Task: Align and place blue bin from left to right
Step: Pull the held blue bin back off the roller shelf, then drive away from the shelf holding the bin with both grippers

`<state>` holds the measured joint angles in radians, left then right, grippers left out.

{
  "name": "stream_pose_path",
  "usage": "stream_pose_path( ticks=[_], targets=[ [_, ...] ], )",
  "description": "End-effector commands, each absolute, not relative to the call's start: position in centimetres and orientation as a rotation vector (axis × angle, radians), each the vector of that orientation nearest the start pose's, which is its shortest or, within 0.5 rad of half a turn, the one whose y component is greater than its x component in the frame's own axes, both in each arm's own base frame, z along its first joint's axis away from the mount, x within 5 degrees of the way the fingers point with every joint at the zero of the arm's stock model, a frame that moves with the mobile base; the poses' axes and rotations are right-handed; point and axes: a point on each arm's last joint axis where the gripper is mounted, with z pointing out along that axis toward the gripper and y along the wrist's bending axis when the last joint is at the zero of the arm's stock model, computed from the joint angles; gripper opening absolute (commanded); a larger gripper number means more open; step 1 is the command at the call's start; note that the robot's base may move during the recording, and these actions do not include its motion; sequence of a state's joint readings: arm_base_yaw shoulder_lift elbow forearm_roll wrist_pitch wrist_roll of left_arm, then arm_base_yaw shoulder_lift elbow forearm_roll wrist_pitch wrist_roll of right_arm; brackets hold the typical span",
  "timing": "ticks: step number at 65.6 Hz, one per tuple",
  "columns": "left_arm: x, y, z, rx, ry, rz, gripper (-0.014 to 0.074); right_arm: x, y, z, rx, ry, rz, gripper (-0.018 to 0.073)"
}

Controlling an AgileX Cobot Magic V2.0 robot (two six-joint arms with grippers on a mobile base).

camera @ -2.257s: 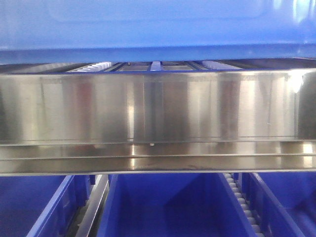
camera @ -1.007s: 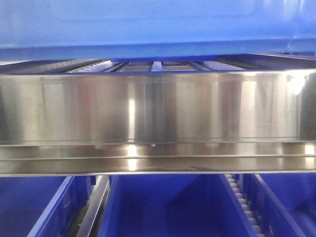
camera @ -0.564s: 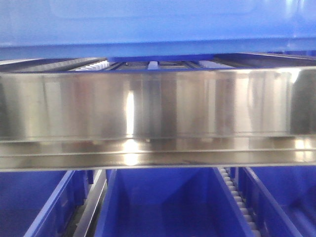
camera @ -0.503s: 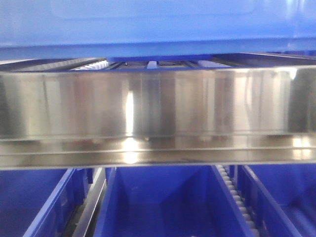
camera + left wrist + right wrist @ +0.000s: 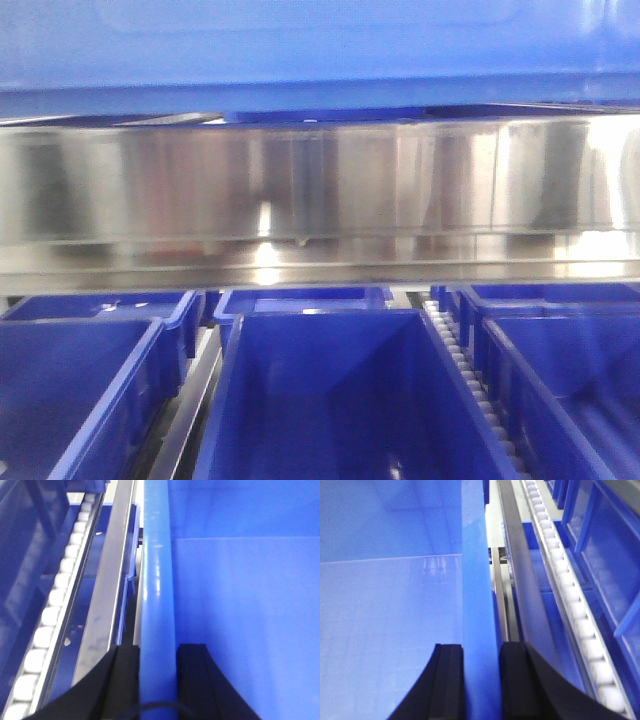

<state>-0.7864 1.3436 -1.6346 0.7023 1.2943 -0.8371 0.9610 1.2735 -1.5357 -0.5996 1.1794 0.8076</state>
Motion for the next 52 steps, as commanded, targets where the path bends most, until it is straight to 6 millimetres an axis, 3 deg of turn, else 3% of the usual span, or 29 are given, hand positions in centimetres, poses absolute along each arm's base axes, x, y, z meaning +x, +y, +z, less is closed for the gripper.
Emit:
stream_pose_path(
  ticks=[1, 52],
  targets=[
    [21.2, -13.96, 47.85, -0.06, 2.107, -0.049, -0.0111, 17.39, 17.2, 47.21, -0.216, 2.072, 0.302, -0.007],
    [21.25, -14.02, 47.8, -0.059, 2.107, -0.048, -0.0111, 17.39, 17.23, 47.23, -0.217, 2.069, 0.305, -0.007]
  ],
)
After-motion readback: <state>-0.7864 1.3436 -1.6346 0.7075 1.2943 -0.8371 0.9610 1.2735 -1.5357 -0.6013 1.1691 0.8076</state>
